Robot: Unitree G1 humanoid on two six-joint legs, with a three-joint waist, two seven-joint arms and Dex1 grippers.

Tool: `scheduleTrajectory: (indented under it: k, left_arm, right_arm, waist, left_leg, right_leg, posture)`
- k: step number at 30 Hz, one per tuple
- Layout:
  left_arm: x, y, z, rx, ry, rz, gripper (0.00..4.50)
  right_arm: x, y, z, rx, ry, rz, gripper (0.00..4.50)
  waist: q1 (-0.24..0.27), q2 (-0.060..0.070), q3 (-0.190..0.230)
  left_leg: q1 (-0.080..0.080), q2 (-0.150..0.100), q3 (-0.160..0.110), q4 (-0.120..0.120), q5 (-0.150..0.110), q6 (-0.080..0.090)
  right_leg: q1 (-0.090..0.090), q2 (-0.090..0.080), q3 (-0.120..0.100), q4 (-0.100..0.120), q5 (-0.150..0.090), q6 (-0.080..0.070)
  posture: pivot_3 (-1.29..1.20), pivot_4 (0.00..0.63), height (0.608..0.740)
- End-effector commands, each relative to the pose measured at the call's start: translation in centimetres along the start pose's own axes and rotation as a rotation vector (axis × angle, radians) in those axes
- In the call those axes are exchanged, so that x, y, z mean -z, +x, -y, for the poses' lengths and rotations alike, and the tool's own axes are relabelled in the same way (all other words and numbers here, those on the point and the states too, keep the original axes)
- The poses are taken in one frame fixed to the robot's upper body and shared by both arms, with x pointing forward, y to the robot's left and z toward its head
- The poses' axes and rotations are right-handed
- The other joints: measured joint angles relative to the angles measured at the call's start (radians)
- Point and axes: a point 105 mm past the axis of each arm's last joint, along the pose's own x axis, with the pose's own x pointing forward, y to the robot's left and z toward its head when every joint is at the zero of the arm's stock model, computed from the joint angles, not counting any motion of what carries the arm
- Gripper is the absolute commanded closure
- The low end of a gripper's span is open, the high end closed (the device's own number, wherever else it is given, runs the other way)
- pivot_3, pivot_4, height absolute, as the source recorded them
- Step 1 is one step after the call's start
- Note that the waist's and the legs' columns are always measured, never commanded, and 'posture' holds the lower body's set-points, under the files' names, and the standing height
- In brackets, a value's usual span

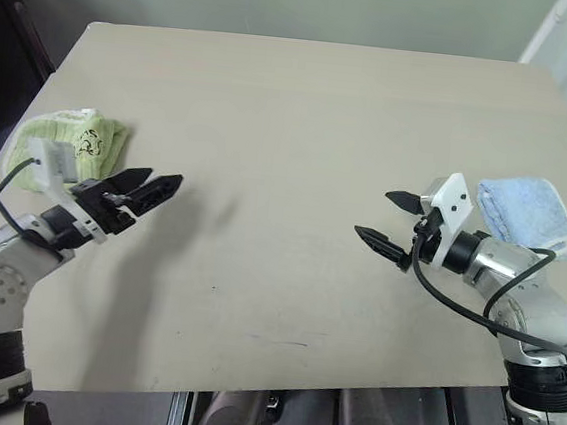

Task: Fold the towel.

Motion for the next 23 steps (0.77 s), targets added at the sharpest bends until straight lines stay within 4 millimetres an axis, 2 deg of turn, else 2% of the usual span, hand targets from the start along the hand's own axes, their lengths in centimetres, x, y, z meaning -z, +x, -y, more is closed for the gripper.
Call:
scheduleTrajectory:
  k: [1,8,16,23]
  left_arm:
    - [-1.2,1.5,4.0,0.241,0.275,0.104,0.01]
    - [-0.4,3.5,7.0,0.479,0.343,0.18,0.01]
    - [0.1,4.9,8.6,0.597,0.301,0.217,0.01]
    - [1.3,5.2,9.0,0.625,0.29,0.171,0.01]
  right_arm:
    - [-0.7,-1.0,0.7,0.066,-0.057,-0.004,0.0]
    - [-1.1,-1.9,0.0,0.071,-0.041,0.021,0.0]
    - [-2.0,-2.3,-1.9,0.032,0.045,0.079,0.0]
    - [-1.5,-2.8,-1.8,0.043,0.048,0.049,0.0]
  waist:
    - [0.002,0.0,0.0]
    - [-0.001,0.001,0.0]
    - [-0.003,0.001,0.0]
    - [-0.003,0.001,0.0]
  left_leg:
    - [0.0,0.0,0.0,0.0,0.0,0.0]
    - [0.0,0.001,0.0,0.0,-0.001,0.001]
    - [-0.001,0.001,0.001,0.0,-0.001,0.003]
    - [-0.001,0.001,0.001,0.0,-0.001,0.003]
  right_leg:
    - [0.0,0.0,0.0,0.0,0.0,0.0]
    - [0.0,0.0,0.0,0.001,0.0,0.0]
    - [0.0,0.0,0.0,0.0,-0.001,0.001]
    - [0.001,-0.001,0.0,0.0,-0.001,0.002]
  posture:
    - [0.0,0.15,0.703]
    - [0.0,0.15,0.703]
    - [0.0,0.15,0.703]
    - [0.0,0.15,0.703]
